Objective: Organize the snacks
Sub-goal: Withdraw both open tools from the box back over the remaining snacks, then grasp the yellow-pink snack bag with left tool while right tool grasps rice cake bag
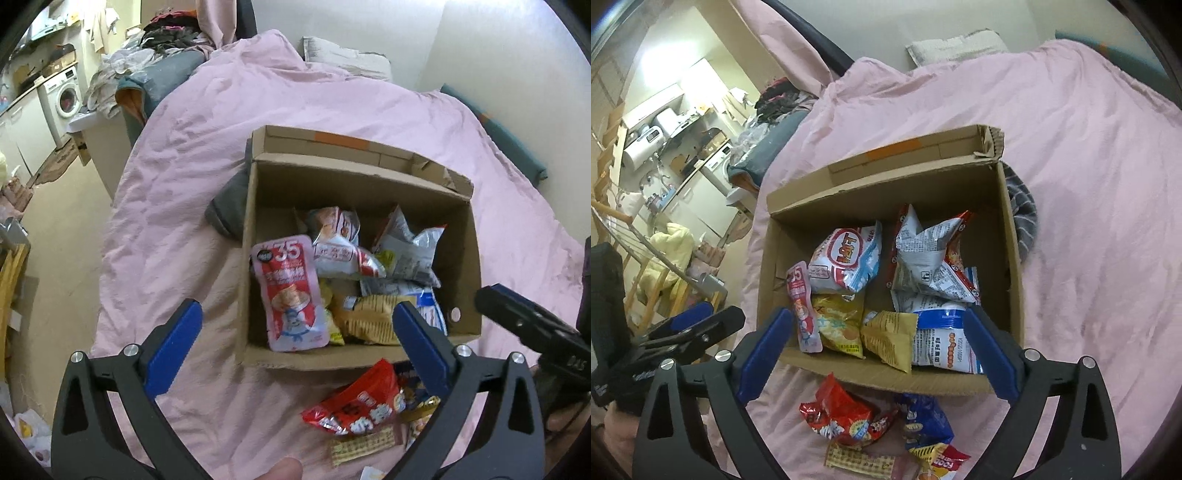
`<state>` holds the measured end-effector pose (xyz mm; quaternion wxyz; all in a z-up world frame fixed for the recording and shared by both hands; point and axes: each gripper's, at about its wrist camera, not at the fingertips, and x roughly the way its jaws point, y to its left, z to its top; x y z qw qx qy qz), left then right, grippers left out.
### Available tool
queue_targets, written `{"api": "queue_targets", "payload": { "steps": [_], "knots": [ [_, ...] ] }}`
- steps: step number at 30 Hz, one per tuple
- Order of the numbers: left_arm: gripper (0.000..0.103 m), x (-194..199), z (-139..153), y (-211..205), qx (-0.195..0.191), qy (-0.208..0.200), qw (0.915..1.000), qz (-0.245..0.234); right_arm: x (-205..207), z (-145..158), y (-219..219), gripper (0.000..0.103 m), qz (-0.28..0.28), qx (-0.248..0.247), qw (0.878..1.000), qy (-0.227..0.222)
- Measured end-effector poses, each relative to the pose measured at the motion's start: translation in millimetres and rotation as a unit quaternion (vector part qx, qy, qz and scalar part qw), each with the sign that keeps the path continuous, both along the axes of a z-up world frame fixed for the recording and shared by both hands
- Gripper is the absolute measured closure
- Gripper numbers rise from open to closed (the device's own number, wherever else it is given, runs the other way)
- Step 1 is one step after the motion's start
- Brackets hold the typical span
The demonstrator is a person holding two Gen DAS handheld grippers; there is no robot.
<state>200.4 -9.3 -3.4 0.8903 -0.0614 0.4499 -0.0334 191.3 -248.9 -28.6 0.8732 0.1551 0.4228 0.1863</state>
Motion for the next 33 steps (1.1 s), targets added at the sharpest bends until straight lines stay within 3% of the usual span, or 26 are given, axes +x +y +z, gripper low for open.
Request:
{"api": "queue_targets", "payload": {
  "steps": [18, 24, 28, 33],
  "knots": [
    [0.001, -42.4, -12.7, 11.1, 0.000, 0.032, 0.9995, 0.003, -59.6, -16.6, -7.7, 0.004, -0.003, -0.014, 0.999, 0.041],
    [0.001, -61.1, -29.0, 6.3, 0.004, 0.065, 0.9979, -0.008, -75.0, -28.9, -12.4, 0.004, -0.008, -0.056, 0.996, 0.065],
    [0.001, -70.8, -43.2, 1.6, 0.022, 0.087, 0.9958, -0.021, -79.8, -43.3, -24.5, 0.004, -0.015, -0.048, 0.994, 0.097],
    [0.001, -70.7, -62.8, 3.8, 0.002, 0.129, 0.9914, -0.023, -81.3, -58.4, -40.8, 0.004, -0.038, -0.042, 0.989, 0.137]
  ]
}}
